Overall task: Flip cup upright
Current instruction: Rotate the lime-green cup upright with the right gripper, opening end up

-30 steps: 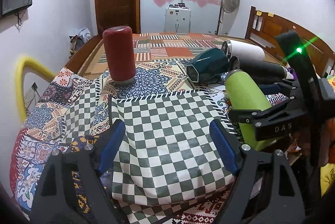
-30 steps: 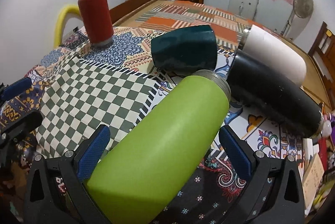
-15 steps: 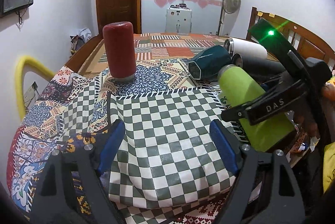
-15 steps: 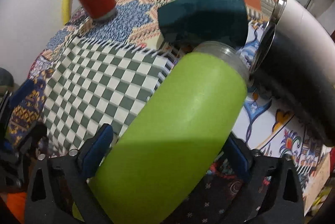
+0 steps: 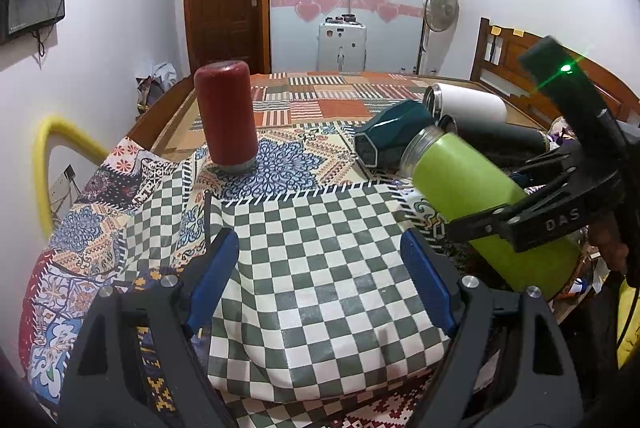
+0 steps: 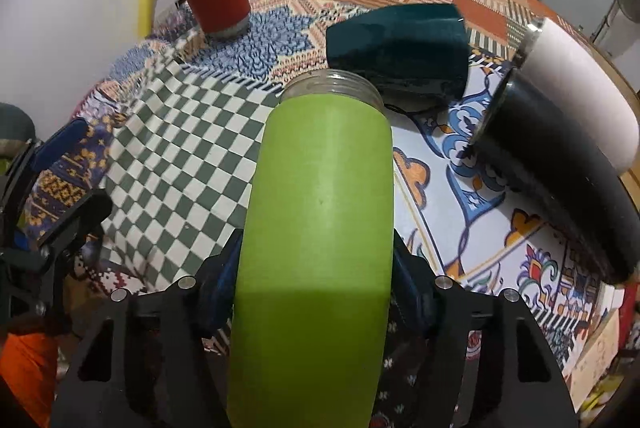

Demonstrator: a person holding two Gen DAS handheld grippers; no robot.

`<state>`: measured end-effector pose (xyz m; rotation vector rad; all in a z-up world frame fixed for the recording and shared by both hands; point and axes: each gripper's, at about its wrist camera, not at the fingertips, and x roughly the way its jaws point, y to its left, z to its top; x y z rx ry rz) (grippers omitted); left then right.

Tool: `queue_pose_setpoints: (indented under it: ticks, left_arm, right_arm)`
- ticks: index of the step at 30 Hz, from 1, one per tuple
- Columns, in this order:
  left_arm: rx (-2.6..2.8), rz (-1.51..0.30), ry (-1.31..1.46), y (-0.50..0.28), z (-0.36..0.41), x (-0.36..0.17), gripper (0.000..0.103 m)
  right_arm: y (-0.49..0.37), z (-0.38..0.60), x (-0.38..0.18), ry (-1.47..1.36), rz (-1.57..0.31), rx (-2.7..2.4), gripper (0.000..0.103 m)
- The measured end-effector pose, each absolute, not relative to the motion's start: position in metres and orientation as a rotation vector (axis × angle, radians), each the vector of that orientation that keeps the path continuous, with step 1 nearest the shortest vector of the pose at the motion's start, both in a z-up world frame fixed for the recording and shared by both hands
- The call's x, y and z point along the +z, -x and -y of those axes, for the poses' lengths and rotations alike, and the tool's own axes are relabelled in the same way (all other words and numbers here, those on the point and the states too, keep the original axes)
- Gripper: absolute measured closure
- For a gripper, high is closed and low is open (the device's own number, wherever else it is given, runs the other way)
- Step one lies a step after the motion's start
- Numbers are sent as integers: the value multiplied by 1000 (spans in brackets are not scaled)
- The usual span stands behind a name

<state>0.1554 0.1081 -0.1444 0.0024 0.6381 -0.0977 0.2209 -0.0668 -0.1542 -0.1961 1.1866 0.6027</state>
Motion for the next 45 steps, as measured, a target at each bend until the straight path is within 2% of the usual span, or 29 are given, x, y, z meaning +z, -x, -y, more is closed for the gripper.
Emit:
queue_pose_setpoints:
  ticks: [4, 15, 19, 45]
  left_arm:
    - [-99, -632, -6, -155, -103, -136, 18]
    - [-105, -574, -3, -151, -89, -118, 5]
    - [-105, -570, -5, -152, -85, -118, 5]
    - [-95, -608, 23, -162, -96, -133, 5]
  right_arm:
    - [-206, 79, -135, 155, -1097, 597, 40]
    - [-184, 85, -95, 181, -856, 597, 42]
    - [-181, 82, -88, 204, -797, 595, 42]
    - [-206, 67, -110, 217, -815, 619, 42]
